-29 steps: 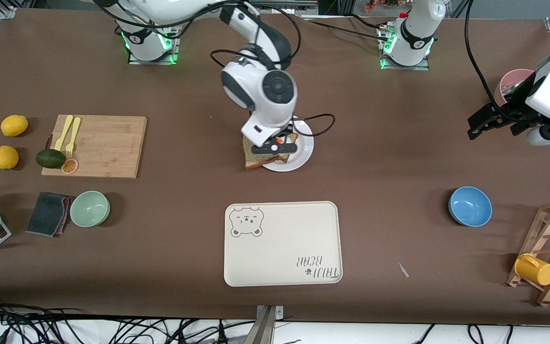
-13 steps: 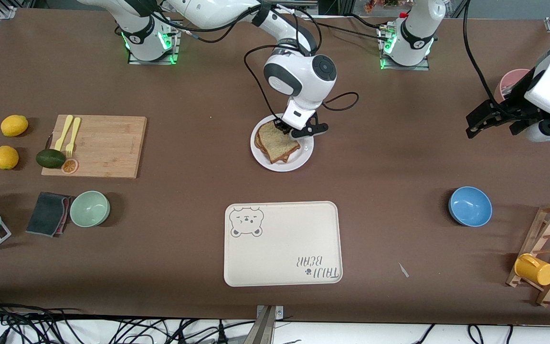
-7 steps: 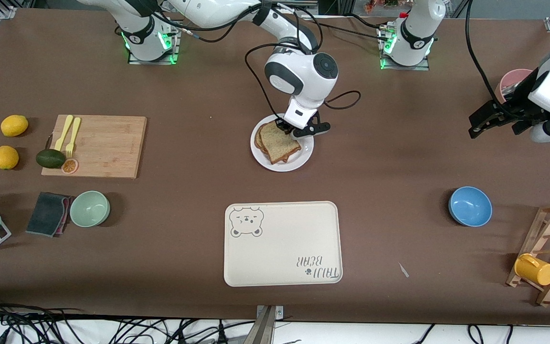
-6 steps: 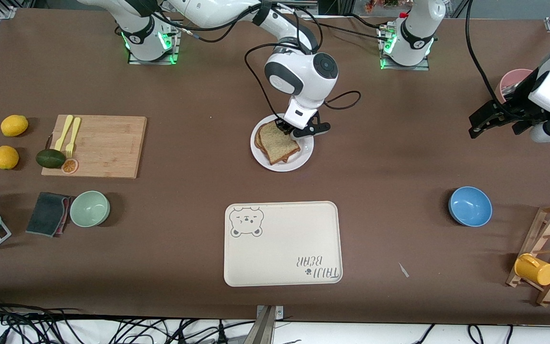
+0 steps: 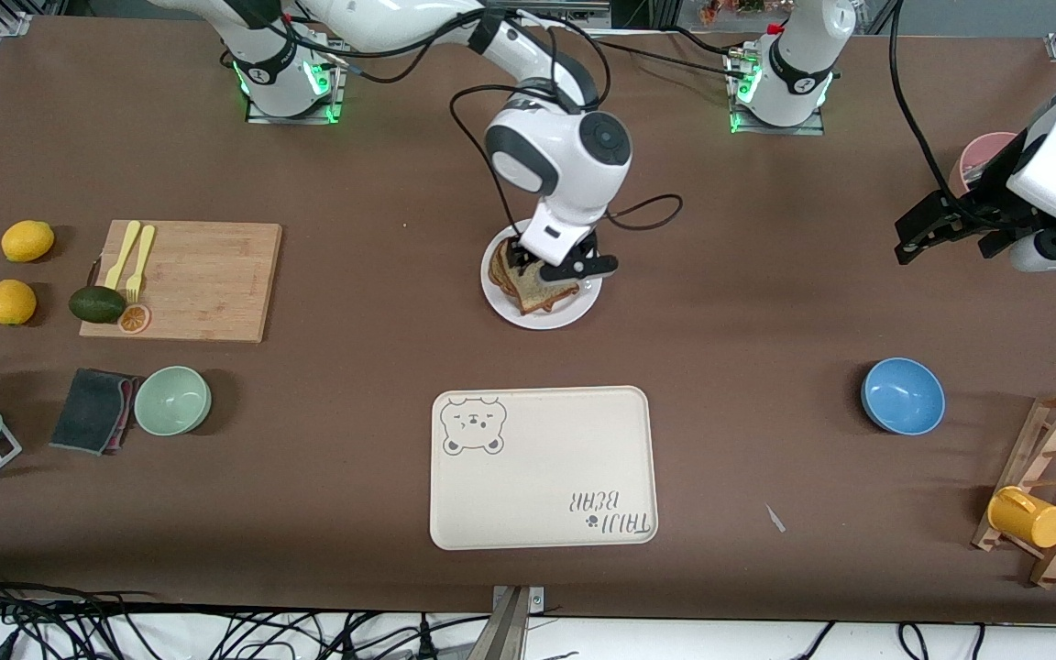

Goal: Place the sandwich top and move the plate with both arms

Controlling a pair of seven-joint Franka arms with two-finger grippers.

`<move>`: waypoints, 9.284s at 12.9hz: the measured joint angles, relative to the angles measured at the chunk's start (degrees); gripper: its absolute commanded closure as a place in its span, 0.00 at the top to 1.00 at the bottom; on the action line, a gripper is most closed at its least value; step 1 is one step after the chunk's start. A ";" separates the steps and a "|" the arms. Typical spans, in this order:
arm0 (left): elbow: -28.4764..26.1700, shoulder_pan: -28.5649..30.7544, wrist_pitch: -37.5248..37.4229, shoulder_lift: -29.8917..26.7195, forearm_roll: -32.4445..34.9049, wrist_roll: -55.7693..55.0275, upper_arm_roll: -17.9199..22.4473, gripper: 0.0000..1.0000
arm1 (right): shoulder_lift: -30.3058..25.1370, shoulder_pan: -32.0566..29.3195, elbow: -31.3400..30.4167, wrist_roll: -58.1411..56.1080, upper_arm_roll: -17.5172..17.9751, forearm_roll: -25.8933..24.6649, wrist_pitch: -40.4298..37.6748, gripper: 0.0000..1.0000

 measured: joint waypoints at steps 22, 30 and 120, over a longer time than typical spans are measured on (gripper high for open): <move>0.01 0.61 -0.13 1.37 1.73 -0.31 0.81 1.00 | -21.28 -18.85 -3.63 -23.25 -23.19 19.49 -15.46 1.00; -0.44 2.73 -0.14 2.31 2.30 -0.55 0.98 1.00 | -32.82 -28.84 -13.67 -33.99 -21.20 24.75 -15.87 1.00; -39.84 -12.09 48.06 24.44 -83.26 46.43 -11.03 0.00 | -41.85 -42.67 -20.80 -36.11 -11.42 18.67 -13.66 1.00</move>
